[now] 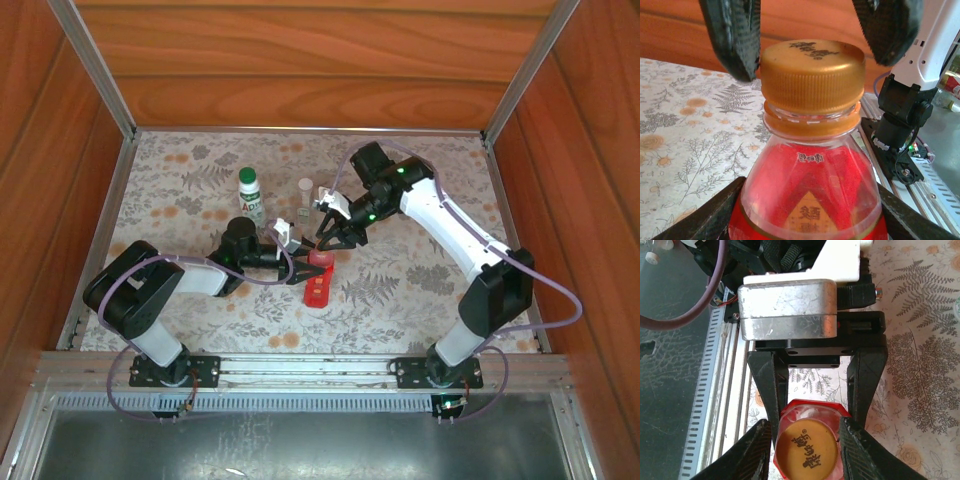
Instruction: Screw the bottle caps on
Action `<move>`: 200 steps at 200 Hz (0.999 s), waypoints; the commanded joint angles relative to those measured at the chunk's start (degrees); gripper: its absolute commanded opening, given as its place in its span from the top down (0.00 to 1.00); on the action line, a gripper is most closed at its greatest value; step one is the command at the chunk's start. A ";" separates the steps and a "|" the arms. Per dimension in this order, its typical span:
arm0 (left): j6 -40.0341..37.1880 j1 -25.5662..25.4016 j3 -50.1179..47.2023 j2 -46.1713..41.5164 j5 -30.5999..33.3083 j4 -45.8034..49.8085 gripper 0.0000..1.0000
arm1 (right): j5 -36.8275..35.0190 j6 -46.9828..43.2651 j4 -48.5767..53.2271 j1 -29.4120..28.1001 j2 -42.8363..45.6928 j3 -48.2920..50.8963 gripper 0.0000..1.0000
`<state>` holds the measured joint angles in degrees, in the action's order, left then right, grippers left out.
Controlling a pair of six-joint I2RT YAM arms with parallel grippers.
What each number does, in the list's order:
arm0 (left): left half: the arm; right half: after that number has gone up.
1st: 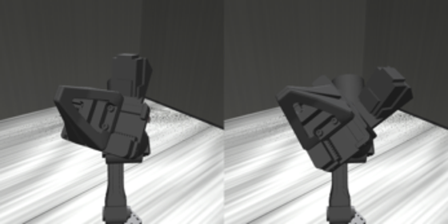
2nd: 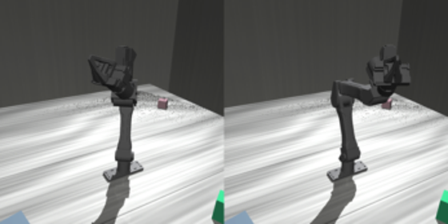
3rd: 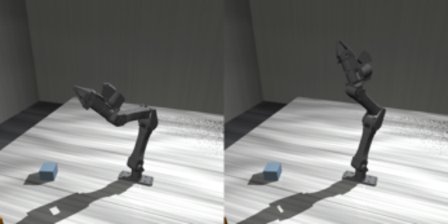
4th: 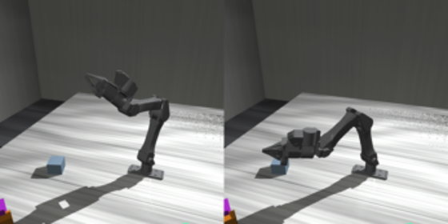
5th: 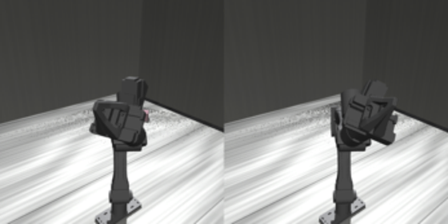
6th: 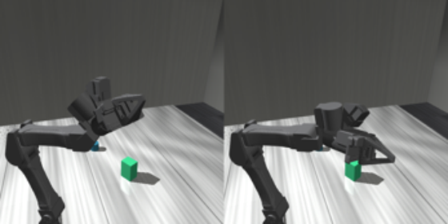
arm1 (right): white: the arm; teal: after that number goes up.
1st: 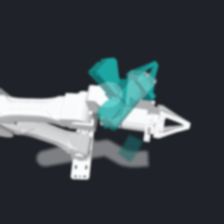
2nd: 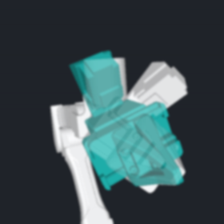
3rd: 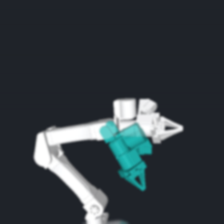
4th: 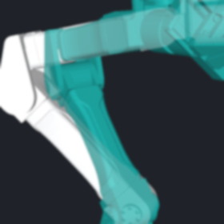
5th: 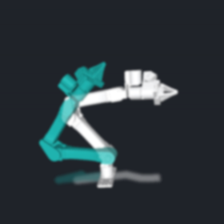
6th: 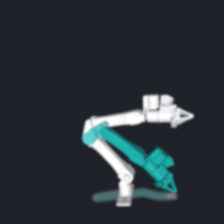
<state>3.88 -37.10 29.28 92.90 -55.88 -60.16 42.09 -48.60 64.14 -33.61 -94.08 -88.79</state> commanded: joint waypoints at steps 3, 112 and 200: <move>0.08 0.59 -0.01 0.44 -2.00 1.10 0.42 | 1.94 -1.44 1.86 0.47 -0.67 -1.18 0.62; 1.61 0.66 0.39 -0.05 -0.19 1.19 0.43 | 0.76 6.80 -7.40 0.47 3.24 6.56 0.87; 2.01 0.67 1.11 0.06 4.17 1.12 0.44 | -3.29 32.07 -33.17 -0.09 13.68 26.50 1.00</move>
<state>5.02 -36.80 29.28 92.90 -55.20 -59.92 44.80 -27.31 34.76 -32.88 -80.79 -66.92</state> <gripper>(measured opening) 0.561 0.317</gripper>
